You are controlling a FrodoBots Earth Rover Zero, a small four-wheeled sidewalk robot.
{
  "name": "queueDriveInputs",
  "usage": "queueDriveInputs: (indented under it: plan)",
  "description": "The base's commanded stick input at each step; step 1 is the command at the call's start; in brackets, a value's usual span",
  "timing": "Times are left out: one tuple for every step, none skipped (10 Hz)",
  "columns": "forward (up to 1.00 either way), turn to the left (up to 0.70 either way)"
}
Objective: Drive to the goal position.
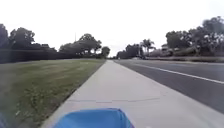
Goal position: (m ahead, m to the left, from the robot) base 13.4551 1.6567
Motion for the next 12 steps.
queueDriveInputs:
  plan:
    - [1.00,0.23]
    - [1.00,0.00]
    - [1.00,0.00]
    - [1.00,0.00]
    - [1.00,0.00]
    - [1.00,0.00]
    - [1.00,0.00]
    - [1.00,0.00]
    - [1.00,0.00]
    - [1.00,0.00]
    - [1.00,0.00]
    - [1.00,0.00]
